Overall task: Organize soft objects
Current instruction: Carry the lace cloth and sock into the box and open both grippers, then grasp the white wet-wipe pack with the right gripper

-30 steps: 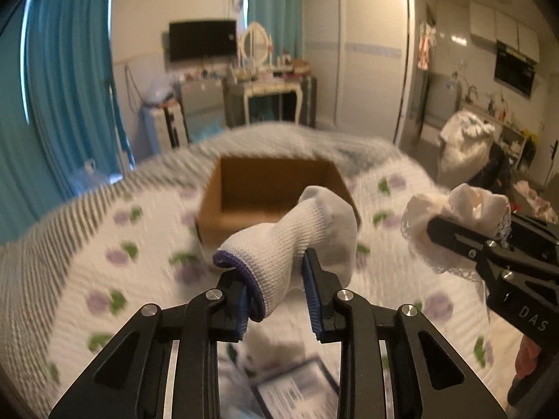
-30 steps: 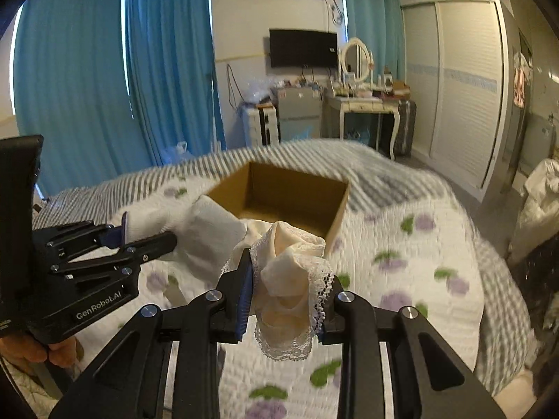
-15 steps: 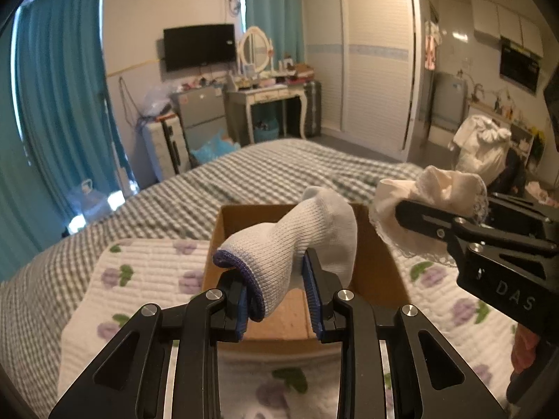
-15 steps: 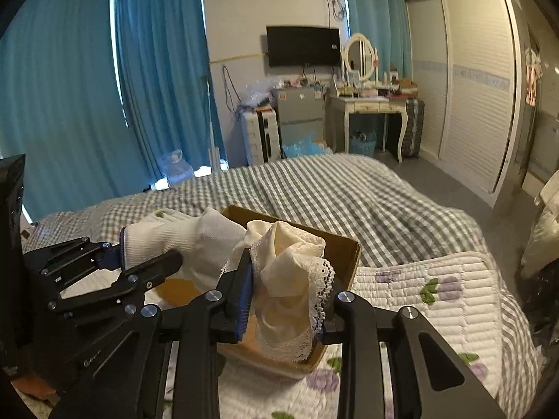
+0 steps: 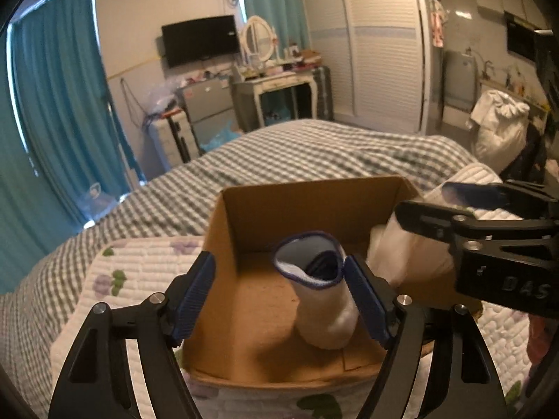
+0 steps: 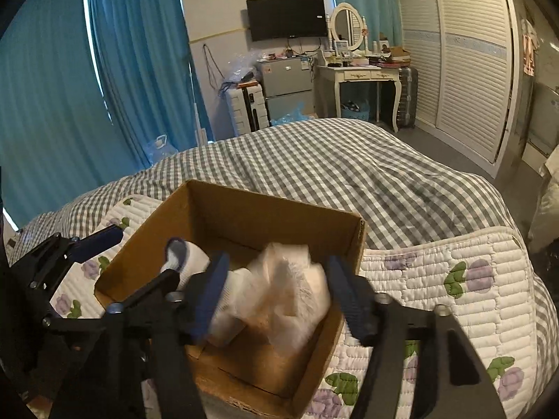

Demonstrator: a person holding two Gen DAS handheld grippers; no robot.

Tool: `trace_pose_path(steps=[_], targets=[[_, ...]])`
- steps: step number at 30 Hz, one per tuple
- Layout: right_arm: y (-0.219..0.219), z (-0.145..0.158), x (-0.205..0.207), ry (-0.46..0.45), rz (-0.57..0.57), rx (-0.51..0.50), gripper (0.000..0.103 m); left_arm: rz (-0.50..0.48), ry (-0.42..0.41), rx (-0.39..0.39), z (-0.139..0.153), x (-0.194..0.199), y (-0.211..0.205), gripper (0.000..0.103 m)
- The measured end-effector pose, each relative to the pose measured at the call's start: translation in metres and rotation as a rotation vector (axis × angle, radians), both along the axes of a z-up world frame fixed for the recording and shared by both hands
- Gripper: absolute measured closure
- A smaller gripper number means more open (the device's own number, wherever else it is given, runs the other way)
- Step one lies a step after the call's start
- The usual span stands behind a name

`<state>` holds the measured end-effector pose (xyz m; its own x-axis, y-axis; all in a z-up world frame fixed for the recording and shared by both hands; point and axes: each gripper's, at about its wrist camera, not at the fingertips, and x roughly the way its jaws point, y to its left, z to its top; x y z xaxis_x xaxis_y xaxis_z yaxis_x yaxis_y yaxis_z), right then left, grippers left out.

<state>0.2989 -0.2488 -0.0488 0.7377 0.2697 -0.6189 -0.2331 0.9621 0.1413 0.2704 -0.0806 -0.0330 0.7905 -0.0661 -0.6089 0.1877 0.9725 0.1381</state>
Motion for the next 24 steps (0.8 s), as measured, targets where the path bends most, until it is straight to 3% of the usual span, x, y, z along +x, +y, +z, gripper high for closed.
trace_pose_path(steps=[3, 8, 16, 19, 24], targets=[[-0.004, 0.009, -0.007, -0.012, -0.015, -0.01, 0.036, 0.02, -0.019, 0.003, 0.011, -0.008, 0.004, 0.026], [-0.01, 0.051, -0.047, -0.073, -0.042, -0.019, 0.032, 0.039, -0.085, -0.007, 0.049, -0.046, 0.017, 0.026], [-0.014, 0.142, -0.161, -0.215, -0.045, -0.07, 0.018, 0.089, -0.242, -0.034, 0.127, -0.143, 0.042, 0.025], [-0.01, 0.16, -0.204, -0.238, -0.023, -0.08, 0.006, 0.117, -0.291, -0.034, 0.146, -0.177, 0.05, 0.021], [0.0, 0.164, -0.265, -0.26, 0.046, -0.079, 0.002, 0.155, -0.336, -0.004, 0.147, -0.226, 0.058, 0.018]])
